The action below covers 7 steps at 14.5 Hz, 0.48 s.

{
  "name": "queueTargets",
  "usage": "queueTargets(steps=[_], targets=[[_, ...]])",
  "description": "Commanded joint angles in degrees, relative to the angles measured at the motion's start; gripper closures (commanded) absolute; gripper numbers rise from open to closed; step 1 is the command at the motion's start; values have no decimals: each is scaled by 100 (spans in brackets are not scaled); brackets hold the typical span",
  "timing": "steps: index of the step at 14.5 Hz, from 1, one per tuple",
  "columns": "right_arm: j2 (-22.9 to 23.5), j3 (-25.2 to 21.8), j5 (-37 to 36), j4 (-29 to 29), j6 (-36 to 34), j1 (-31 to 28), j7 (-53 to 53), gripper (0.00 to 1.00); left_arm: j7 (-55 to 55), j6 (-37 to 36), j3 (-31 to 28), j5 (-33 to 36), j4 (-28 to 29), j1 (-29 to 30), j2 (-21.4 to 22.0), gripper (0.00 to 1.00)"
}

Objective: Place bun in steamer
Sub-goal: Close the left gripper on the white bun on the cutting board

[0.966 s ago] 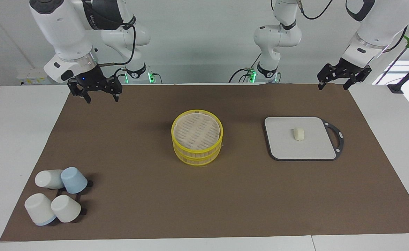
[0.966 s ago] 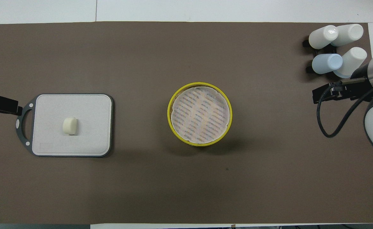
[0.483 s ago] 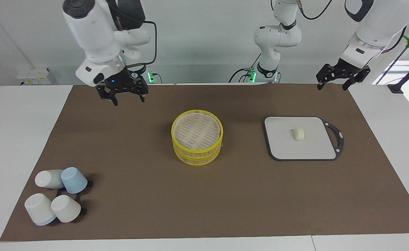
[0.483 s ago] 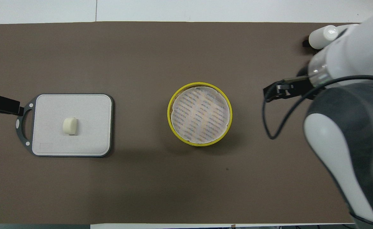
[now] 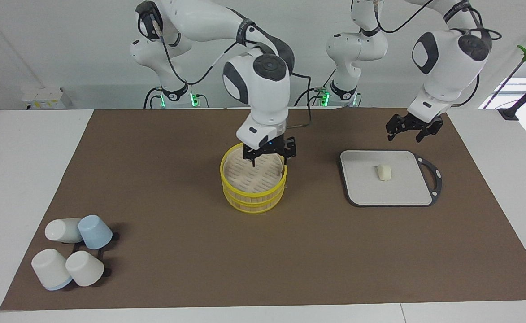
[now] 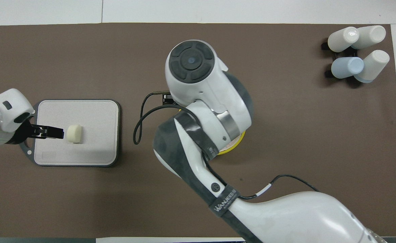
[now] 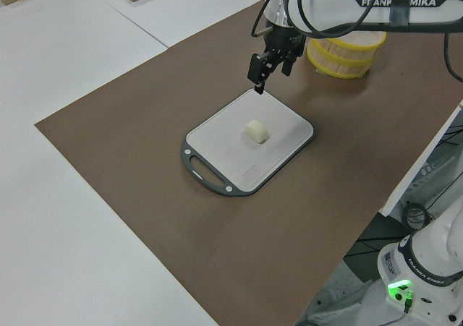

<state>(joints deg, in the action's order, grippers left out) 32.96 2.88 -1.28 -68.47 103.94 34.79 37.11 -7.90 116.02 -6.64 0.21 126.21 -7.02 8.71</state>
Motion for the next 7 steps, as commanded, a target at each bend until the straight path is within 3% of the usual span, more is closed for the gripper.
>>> queueTargets(steps=[1, 4, 7], targets=[[54, -41, -117, -41, 73, 159, 139, 0, -107, 1366, 5, 102, 973, 42, -149, 0], [-350, -33, -135, -980, 634, 177, 87, 0, -63, 2099, 14, 102, 1116, -27, -729, 0], [-667, -33, -135, -1904, 1390, 274, 86, 6, -115, 2469, 14, 102, 1125, -28, -958, 0]])
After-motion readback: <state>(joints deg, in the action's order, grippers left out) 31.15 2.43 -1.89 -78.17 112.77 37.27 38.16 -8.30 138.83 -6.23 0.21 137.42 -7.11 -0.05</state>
